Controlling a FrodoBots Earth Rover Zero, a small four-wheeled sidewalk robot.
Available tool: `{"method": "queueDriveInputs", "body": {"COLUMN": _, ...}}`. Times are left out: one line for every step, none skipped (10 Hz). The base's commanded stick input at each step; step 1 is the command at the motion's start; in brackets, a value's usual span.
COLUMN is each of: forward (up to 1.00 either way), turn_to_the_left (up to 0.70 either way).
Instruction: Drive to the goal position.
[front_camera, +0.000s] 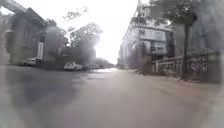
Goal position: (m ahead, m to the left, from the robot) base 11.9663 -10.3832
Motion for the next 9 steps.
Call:
{"method": "queueDriveInputs", "body": {"forward": 1.00, "turn_to_the_left": 0.06}}
{"method": "queueDriveInputs", "body": {"forward": 1.00, "turn_to_the_left": 0.06}}
{"method": "queueDriveInputs", "body": {"forward": 1.00, "turn_to_the_left": 0.06}}
{"method": "queueDriveInputs", "body": {"forward": 1.00, "turn_to_the_left": 0.06}}
{"method": "queueDriveInputs", "body": {"forward": 1.00, "turn_to_the_left": 0.06}}
{"method": "queueDriveInputs", "body": {"forward": 1.00, "turn_to_the_left": 0.06}}
{"method": "queueDriveInputs", "body": {"forward": 1.00, "turn_to_the_left": 0.06}}
{"method": "queueDriveInputs", "body": {"forward": 1.00, "turn_to_the_left": 0.06}}
{"method": "queueDriveInputs", "body": {"forward": 1.00, "turn_to_the_left": -0.07}}
